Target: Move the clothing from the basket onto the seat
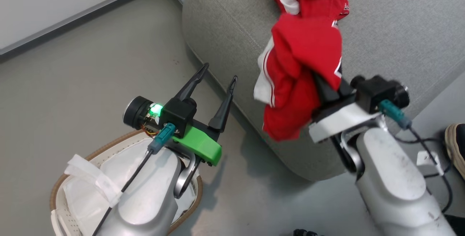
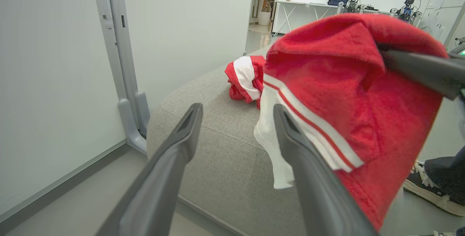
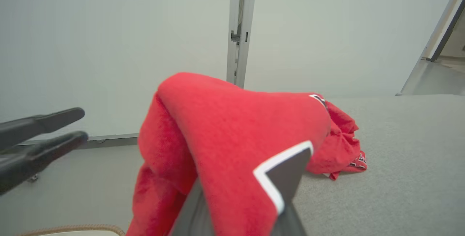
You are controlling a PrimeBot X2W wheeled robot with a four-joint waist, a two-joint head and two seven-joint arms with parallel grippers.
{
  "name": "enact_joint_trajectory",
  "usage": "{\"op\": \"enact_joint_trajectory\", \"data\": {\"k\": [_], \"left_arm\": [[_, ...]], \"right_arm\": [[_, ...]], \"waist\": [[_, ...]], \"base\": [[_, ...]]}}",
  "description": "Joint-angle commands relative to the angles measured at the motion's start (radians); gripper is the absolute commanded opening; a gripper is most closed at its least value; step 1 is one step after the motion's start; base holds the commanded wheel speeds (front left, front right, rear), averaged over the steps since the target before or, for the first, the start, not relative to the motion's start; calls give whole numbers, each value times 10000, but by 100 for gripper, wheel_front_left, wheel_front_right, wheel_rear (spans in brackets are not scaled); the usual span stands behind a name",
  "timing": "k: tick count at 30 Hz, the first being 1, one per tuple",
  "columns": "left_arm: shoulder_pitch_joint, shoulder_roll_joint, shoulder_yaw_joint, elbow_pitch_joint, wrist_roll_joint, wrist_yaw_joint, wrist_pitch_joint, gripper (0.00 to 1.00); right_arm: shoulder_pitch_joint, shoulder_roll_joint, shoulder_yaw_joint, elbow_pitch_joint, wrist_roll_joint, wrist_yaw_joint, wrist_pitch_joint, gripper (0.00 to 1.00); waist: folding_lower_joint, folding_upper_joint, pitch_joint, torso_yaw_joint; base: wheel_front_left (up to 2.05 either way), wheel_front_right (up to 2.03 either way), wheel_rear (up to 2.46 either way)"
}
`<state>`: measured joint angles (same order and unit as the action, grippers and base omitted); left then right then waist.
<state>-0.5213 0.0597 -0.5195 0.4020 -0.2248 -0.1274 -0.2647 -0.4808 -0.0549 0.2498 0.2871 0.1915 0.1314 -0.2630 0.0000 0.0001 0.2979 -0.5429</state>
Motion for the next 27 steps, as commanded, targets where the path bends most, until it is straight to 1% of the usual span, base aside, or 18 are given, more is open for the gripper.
{"op": "enact_joint_trajectory", "data": {"k": [1, 5, 7, 12, 16, 21, 27], "left_arm": [[140, 193, 88, 41, 145, -36, 7, 100], [211, 385, 296, -24, 258, -39, 7, 100], [189, 457, 378, -86, 321, -39, 7, 100], [-116, 462, 392, -276, 529, -42, 7, 100], [-323, 432, 313, -369, 624, -44, 7, 100], [-556, 442, 227, -447, 650, -44, 7, 100], [-836, 395, 165, -479, 668, -46, 5, 100]], "right_arm": [[-562, -266, -167, -2, -194, -15, -26, 0], [-2075, -945, -251, 94, -536, -15, -26, 0], [-2866, -1421, -343, 224, -634, -15, -26, 0], [-4676, -2594, -960, 805, -1043, -15, -26, 0], [-5787, -3463, -1577, 1392, -1438, -15, -26, 0], [-6718, -4057, -2420, 2254, -1889, -15, -25, 0], [-6752, -4186, -3374, 3341, -2365, -15, -26, 0]], "waist": [[0, -1, 238, 4], [0, -1, 629, 35], [0, -1, 873, 89], [0, -1, 1493, 580], [0, -1, 1948, 1011], [0, -1, 2428, 1498], [0, -1, 3021, 2089]], "base": [[0, 0, 0], [0, 0, 0], [0, 0, 0], [0, 0, 0], [0, 0, 0], [0, 0, 0], [0, 0, 0]]}}
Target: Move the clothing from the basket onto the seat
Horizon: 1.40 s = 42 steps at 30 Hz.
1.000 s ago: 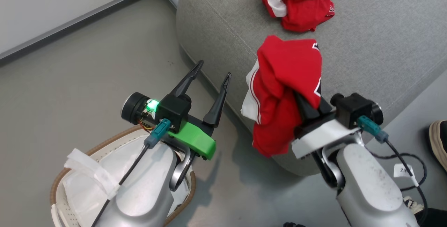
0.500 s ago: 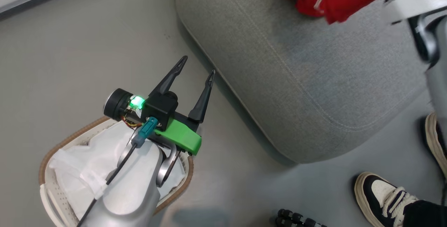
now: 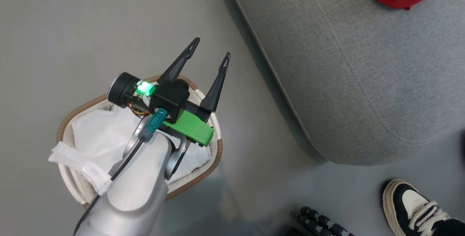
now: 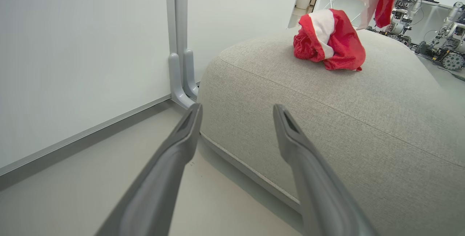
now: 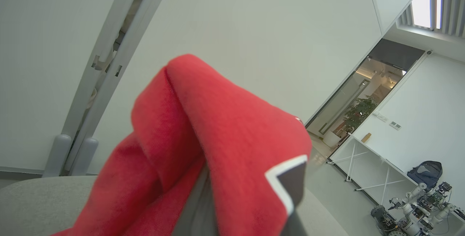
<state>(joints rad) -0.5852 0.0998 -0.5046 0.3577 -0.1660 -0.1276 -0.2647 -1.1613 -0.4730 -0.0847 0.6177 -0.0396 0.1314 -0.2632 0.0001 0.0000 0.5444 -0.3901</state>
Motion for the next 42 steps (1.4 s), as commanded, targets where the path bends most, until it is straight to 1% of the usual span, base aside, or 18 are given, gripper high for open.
{"op": "enact_joint_trajectory", "data": {"k": [1, 2, 3, 5, 6, 7, 11, 15, 23, 28, 31, 37, 42], "left_arm": [[-258, -14, 20, -46, 103, -44, 7, 100], [-287, -17, 20, -53, 116, -44, 7, 100], [-318, -18, 28, -60, 140, -44, 7, 100], [-367, -3, 79, -59, 166, -44, 7, 100], [-368, 2, 149, -50, 149, -44, 7, 100], [-359, -18, 225, -59, 72, -40, 7, 100], [-278, -73, 550, -141, -28, -37, 7, 100], [-62, -64, 832, -119, 22, -35, 7, 100], [523, -118, 1496, -260, 79, 10, 7, 100], [1004, -193, 2031, -513, 196, 135, 7, 100], [1316, -250, 2377, -628, 232, 201, 7, 100], [1886, -315, 3119, -764, 284, 281, 5, 100], [2323, -354, 3753, -746, 415, 357, 7, 100]], "right_arm": [[186, 18, -112, 240, -156, -15, -23, 0], [318, 41, -164, 400, -226, -15, -23, 2], [426, 86, -297, 605, -263, -15, -23, 11], [630, 190, -534, 845, -389, -15, -24, 42], [797, 307, -695, 974, -420, -15, -24, 78], [963, 400, -864, 1067, -416, -15, -24, 100], [1792, 822, -1475, 1313, -564, -15, -23, 100], [2602, 1209, -1923, 1182, -622, -15, -23, 100], [3968, 1916, -2195, 560, -442, -15, -23, 100], [4679, 2392, -1972, -71, -133, -15, -22, 100], [5005, 2508, -1669, -430, 104, -15, -22, 100], [5505, 2762, -867, -970, 512, -15, -22, 100], [5806, 3061, -169, -1373, 849, -15, -24, 100]], "waist": [[-1, 0, 657, 661], [-1, 0, 725, 733], [-1, 0, 805, 825], [-1, 0, 914, 949], [-1, 0, 943, 994], [-1, 0, 962, 1031], [-1, 0, 901, 1136], [-1, 0, 707, 1108], [-1, 0, 31, 954], [-1, 0, -505, 993], [-1, 0, -804, 1123], [-1, 0, -1416, 1537], [-1, 0, -1878, 2058]], "base": [[0, 0, 0], [0, 0, 0], [0, 0, 0], [0, 0, 0], [0, 0, 0], [0, 0, 0], [0, 0, 0], [0, 0, 0], [0, 0, 0], [0, 0, 0], [0, 0, 0], [0, 0, 0], [0, 0, 0]]}}
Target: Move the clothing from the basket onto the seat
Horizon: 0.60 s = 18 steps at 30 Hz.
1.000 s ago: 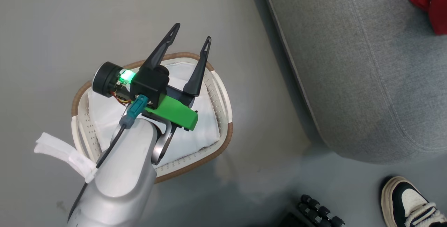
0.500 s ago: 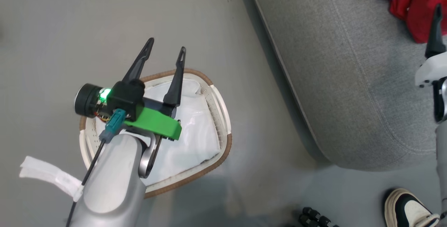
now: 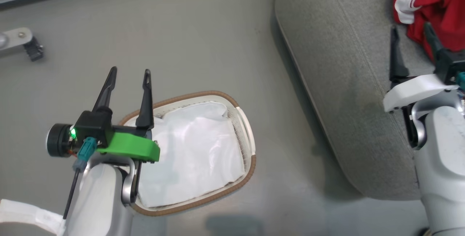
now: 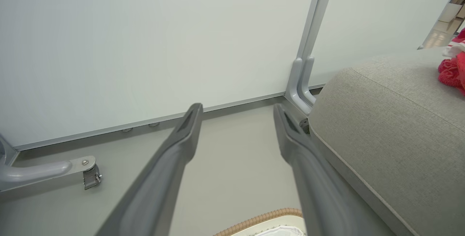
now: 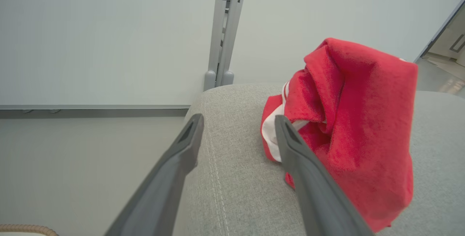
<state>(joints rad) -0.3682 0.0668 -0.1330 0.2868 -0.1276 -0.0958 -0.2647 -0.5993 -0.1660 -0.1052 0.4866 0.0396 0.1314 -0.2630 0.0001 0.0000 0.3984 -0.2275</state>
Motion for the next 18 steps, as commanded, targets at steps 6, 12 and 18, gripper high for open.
{"op": "enact_joint_trajectory", "data": {"k": [6, 12, 18], "left_arm": [[746, -82, 594, 93, 151, 217, 5, 100], [1250, -125, 949, 262, 225, 404, 6, 100], [1677, -147, 1255, 436, 195, 536, 7, 100]], "right_arm": [[649, 309, 822, -334, 218, -15, -24, 100], [1012, 594, 1458, -434, 227, -15, -24, 100], [1388, 825, 1883, -269, 347, -15, -24, 100]], "waist": [[-1, 0, -1006, 1109], [-1, 0, -1437, 1535], [-1, 0, -1754, 1849]], "base": [[0, 0, 0], [0, 0, 0], [0, 0, 0]]}}
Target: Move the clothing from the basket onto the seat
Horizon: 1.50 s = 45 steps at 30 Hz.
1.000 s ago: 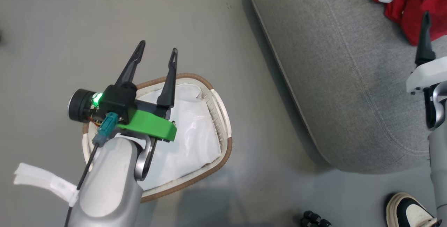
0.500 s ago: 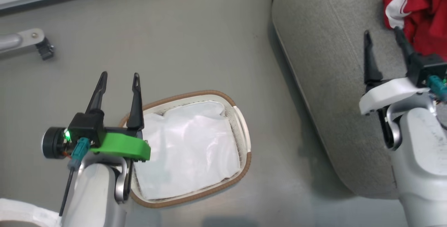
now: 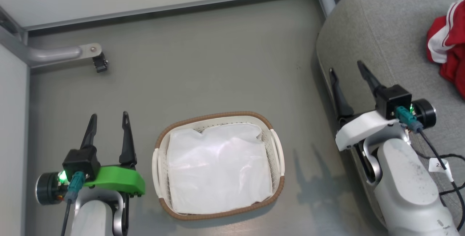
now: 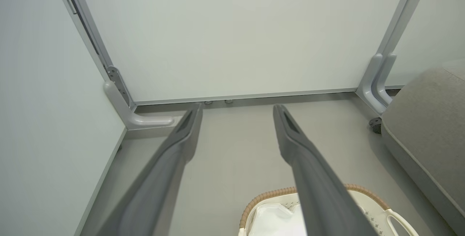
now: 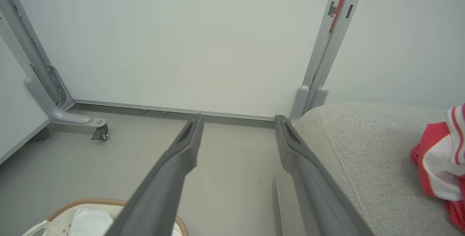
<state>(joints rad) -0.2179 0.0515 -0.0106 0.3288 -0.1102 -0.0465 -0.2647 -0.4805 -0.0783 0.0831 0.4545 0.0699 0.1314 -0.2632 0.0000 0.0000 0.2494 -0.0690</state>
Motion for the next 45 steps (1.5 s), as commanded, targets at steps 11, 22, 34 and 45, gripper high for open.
{"op": "enact_joint_trajectory", "data": {"k": [11, 22, 34, 45], "left_arm": [[1005, 4, 215, 186, -415, -3, 7, 100], [1877, 4, 43, 151, -621, -2, 7, 100], [2178, -21, -102, 50, -908, -120, 5, 0], [2022, -50, 62, 255, -2374, -197, 453, 0]], "right_arm": [[1128, 188, -21, 283, 387, -15, -24, 100], [1889, 242, 87, 297, 346, -15, -22, 100], [2263, 305, 285, 472, 545, 0, 4, 0], [2541, 339, -13, 477, 2093, -1, 472, 0]], "waist": [[0, 0, -892, 524], [0, 0, -1662, 565], [0, 0, -2015, 563], [0, 0, -2047, 572]], "base": [[0, 0, 0], [0, 0, 0], [0, 0, 0], [0, 0, 0]]}}
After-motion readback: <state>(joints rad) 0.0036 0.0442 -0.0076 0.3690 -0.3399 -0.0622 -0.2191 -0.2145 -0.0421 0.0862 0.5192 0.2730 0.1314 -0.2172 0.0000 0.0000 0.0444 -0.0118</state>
